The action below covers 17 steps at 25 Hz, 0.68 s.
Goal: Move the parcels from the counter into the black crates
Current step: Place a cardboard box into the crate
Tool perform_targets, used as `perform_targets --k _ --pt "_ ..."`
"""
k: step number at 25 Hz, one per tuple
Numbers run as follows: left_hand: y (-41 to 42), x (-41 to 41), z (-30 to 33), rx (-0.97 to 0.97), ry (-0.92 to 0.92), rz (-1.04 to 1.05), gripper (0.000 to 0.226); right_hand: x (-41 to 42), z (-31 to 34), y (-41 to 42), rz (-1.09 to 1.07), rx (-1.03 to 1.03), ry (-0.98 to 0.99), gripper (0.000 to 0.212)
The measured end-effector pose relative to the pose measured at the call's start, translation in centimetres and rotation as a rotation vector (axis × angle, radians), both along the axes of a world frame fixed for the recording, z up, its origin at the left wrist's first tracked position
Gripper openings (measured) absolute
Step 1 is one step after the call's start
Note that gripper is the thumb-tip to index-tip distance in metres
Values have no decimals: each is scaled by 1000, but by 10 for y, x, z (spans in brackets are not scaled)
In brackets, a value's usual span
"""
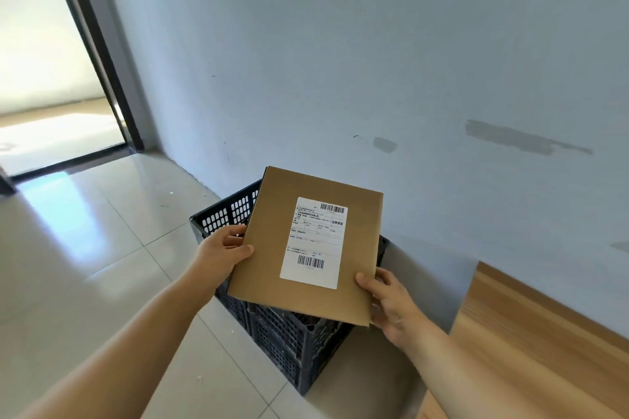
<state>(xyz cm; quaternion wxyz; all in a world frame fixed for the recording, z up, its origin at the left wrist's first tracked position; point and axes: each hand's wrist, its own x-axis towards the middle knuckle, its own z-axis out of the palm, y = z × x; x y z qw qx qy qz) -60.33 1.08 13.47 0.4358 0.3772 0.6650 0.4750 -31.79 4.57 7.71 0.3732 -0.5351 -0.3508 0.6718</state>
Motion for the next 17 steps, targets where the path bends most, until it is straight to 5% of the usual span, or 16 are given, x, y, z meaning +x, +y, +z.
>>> perform_targets --k 7,17 --pt "126 -60 -49 -159 55 44 43 -77 -52 106 -50 -210 -23 40" --pt "281 -104 -128 -375 210 -366 61 -121 -87 191 -241 -396 -107 19"
